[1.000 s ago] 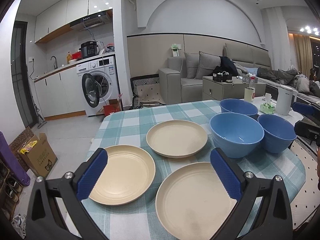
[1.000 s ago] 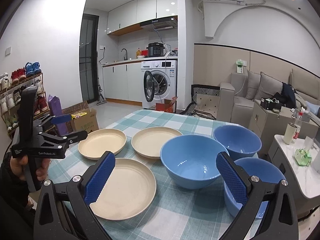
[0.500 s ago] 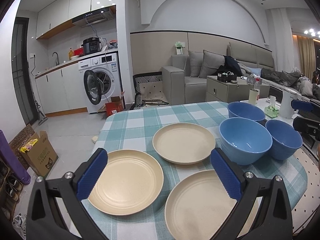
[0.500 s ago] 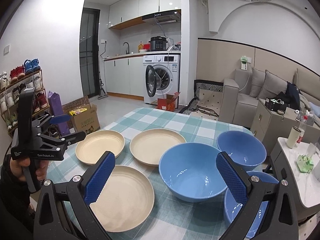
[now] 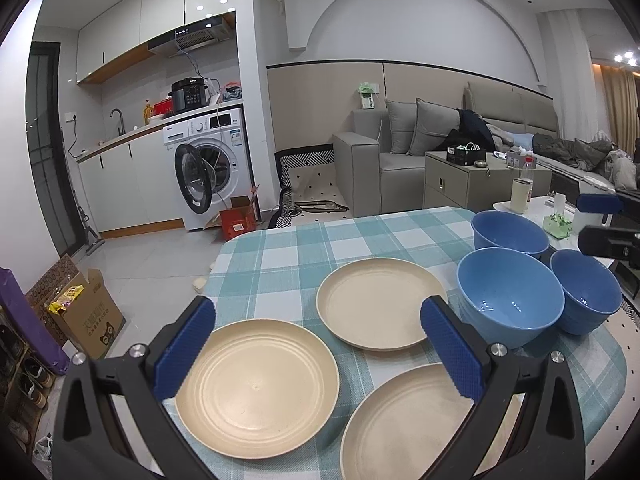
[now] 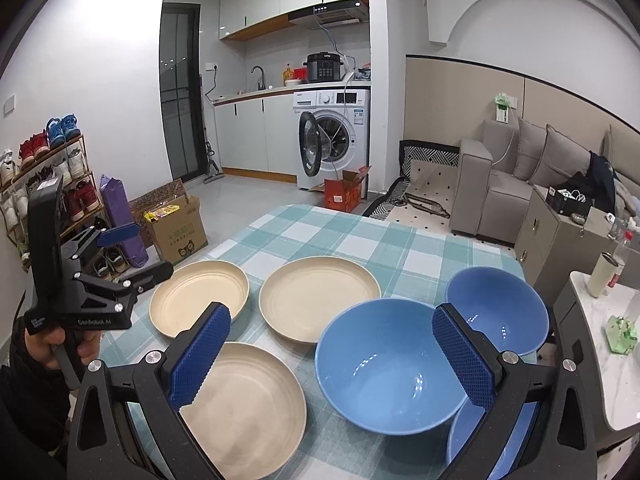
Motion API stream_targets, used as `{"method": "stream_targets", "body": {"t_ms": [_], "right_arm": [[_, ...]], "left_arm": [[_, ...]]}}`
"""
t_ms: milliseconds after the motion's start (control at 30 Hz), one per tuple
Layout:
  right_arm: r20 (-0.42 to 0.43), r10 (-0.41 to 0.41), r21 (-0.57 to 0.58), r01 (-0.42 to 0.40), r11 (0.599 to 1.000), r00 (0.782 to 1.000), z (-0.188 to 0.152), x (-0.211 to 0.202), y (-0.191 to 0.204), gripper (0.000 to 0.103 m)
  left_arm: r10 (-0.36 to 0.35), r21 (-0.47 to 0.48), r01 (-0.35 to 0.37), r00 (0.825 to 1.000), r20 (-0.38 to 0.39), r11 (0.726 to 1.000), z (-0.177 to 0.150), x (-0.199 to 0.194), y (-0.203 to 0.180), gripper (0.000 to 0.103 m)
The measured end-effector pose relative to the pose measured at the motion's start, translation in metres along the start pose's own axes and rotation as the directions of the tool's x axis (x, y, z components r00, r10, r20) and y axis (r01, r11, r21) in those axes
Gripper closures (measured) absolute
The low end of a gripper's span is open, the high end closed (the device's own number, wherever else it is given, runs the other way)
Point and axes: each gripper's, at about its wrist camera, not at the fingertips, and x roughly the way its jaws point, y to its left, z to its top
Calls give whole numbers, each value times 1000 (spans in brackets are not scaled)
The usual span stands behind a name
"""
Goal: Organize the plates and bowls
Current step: 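Move the right tool toward the large cream plate beside the blue bowls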
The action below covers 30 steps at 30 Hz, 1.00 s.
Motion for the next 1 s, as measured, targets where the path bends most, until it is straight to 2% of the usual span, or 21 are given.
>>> {"method": "stream_targets", "body": {"t_ms": [433,1000], "right_arm": [[-92,33,14,-31,999,995,37,44,-21,0],[-185,51,-18,-55,998,981,60,98,-24,0]], "left_arm": [[-22,-4,21,999,-38,1000,17,30,-7,0],[-30,-11,29,994,-102,1000,25,65,-1,0]]}}
